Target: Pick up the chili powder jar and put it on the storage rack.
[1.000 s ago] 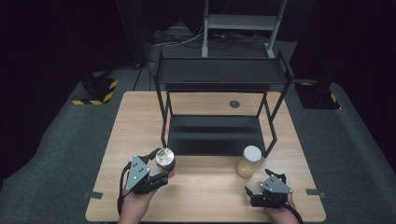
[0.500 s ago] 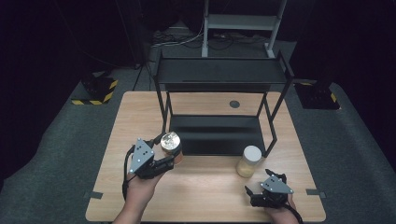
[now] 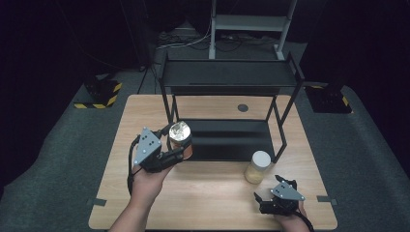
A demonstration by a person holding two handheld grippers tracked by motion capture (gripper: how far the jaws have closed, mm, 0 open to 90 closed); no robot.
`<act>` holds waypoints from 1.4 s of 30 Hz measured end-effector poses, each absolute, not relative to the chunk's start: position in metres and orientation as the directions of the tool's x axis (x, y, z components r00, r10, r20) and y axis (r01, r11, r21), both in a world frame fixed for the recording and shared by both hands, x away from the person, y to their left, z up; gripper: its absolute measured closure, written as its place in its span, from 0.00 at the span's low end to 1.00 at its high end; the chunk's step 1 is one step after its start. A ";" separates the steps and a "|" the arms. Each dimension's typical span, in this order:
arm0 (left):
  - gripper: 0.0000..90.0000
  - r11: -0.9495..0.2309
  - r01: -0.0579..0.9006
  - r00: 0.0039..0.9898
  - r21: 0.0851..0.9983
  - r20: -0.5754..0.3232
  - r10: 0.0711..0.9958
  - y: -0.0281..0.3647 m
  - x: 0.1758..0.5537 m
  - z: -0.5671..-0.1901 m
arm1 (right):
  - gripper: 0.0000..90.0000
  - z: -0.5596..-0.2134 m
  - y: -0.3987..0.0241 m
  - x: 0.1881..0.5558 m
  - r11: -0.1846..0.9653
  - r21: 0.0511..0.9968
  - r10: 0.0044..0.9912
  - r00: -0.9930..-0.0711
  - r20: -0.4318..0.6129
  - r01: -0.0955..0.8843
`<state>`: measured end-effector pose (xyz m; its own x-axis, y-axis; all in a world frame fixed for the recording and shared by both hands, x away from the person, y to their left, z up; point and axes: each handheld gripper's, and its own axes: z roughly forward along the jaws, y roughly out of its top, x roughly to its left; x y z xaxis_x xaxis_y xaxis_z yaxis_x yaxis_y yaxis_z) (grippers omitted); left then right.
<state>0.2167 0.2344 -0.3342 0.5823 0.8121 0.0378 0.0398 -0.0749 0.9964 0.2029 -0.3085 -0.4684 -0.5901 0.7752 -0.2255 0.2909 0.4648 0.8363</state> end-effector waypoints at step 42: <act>0.38 -0.046 -0.040 0.550 0.998 0.061 0.833 0.215 0.271 -0.248 | 0.00 -0.468 -0.310 0.204 0.465 0.836 0.771 -0.598 -0.220 0.292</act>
